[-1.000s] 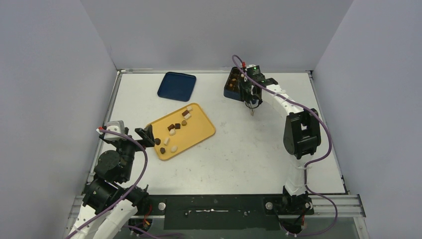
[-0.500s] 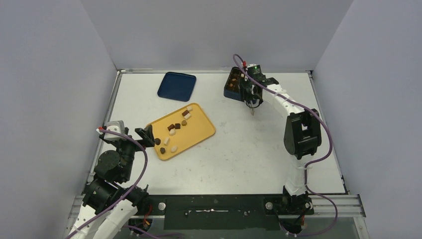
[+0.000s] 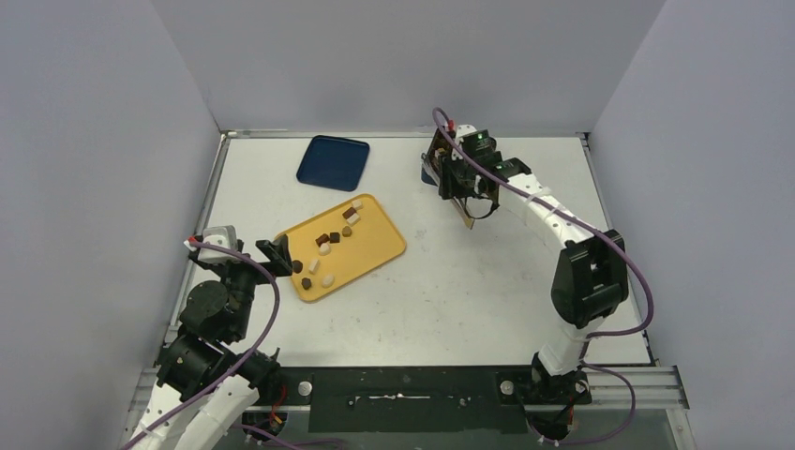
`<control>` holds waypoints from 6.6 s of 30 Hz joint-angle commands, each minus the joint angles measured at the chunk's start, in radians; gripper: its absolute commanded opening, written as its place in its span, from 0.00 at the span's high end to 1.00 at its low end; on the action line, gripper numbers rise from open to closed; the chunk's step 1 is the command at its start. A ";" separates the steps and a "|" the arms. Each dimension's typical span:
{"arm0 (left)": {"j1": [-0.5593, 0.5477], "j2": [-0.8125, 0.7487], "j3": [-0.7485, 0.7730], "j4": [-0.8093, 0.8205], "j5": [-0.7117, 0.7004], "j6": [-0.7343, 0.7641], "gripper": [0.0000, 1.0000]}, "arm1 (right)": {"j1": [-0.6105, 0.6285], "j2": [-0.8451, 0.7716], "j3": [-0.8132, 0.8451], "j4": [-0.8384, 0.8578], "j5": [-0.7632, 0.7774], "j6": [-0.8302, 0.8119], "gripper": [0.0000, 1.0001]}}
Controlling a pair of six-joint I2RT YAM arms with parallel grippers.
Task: Pack the chocolate
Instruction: Place the fake chocolate in the packing box, then pick up the fake chocolate from the plate, then place the fake chocolate in the packing box, then pick up the fake chocolate from the plate.
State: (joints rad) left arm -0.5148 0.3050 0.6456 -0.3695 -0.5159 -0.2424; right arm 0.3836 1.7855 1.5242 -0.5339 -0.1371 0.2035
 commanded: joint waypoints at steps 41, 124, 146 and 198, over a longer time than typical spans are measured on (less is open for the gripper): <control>0.013 -0.009 0.017 0.022 -0.055 0.005 0.03 | 0.415 0.131 -0.041 0.127 -0.100 -0.085 0.58; 0.015 -0.007 0.015 0.024 -0.032 0.006 0.03 | -0.160 0.052 -0.078 0.139 0.014 0.033 0.70; 0.015 -0.009 0.014 0.029 -0.029 0.007 0.03 | -0.161 0.041 -0.054 0.131 0.012 0.021 0.58; 0.015 -0.032 0.015 0.024 -0.046 0.006 0.03 | 0.409 0.137 -0.086 0.289 0.008 -0.022 0.55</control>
State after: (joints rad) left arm -0.5068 0.2813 0.6456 -0.3698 -0.5529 -0.2424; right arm 0.7750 1.9133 1.3643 -0.2863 -0.1616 0.1875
